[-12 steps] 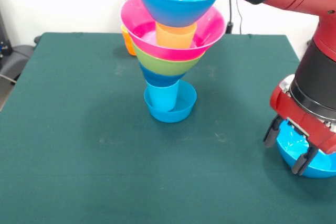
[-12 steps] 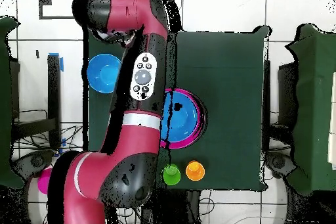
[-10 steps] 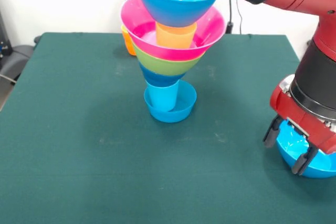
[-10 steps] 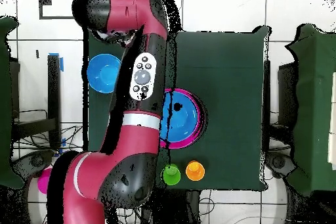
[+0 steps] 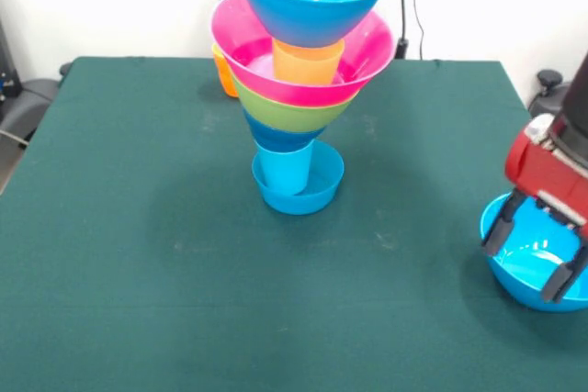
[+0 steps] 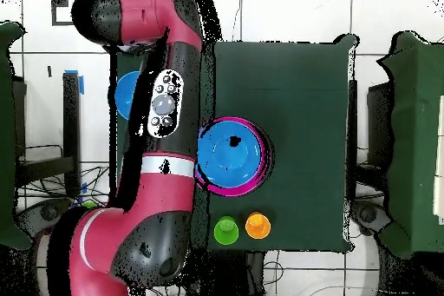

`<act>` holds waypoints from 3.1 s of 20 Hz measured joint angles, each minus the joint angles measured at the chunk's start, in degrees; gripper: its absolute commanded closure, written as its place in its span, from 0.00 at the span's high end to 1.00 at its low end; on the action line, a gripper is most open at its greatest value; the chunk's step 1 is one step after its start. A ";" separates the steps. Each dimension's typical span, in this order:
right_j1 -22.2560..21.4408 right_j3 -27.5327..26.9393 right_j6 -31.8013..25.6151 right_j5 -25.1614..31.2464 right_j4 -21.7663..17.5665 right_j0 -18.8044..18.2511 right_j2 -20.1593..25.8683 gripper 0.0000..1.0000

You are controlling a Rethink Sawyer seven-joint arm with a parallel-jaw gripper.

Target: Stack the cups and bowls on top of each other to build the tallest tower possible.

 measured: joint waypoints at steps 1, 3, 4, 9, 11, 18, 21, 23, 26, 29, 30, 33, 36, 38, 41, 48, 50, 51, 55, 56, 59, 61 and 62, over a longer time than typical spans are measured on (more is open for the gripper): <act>-0.32 -0.01 0.00 -0.06 -0.28 0.36 0.00 1.00; -0.84 -0.01 0.00 -0.06 -0.61 1.01 -0.09 1.00; -1.09 -0.01 0.00 -0.06 -0.76 1.39 -0.13 1.00; -1.93 -0.07 0.00 -0.06 -0.91 2.68 -0.67 1.00; -2.01 -0.07 0.00 -0.05 -1.03 3.28 -1.11 1.00; -2.07 1.39 0.00 -0.64 -1.24 5.90 -1.35 1.00; -2.09 3.15 0.00 -2.09 -1.37 7.13 -1.34 1.00; -2.08 4.23 0.00 -2.90 -1.43 7.68 -1.34 1.00; -2.07 6.65 0.00 -4.42 -1.55 8.55 -1.33 1.00; -1.99 8.21 0.00 -5.17 -1.62 8.84 -1.33 1.00; -1.95 8.94 0.00 -5.30 -1.66 8.85 -1.33 1.00; -1.92 10.06 0.00 -5.30 -1.79 8.84 -1.33 1.00; -1.84 11.32 0.00 -5.30 -1.82 8.85 -1.32 1.00; -1.83 12.26 0.00 -5.31 -1.87 8.85 -1.32 1.00; -1.87 13.81 0.00 -5.52 -1.90 8.90 -1.31 1.00; -1.95 19.70 0.00 -7.43 -1.99 9.38 -1.15 1.00; -1.96 21.42 0.00 -8.00 -1.99 9.48 -0.78 1.00; -1.96 21.92 0.00 -8.18 -1.99 9.50 -0.63 1.00; -1.95 24.03 0.00 -8.83 -1.99 9.82 -0.07 1.00; -1.97 24.61 0.00 -8.86 -1.99 10.13 0.06 1.00; -2.03 25.72 0.00 -8.91 -2.02 10.95 0.27 1.00; -2.29 26.16 0.00 -8.89 -2.00 11.73 0.31 1.00; -2.41 26.19 0.00 -8.90 -1.99 12.04 0.36 1.00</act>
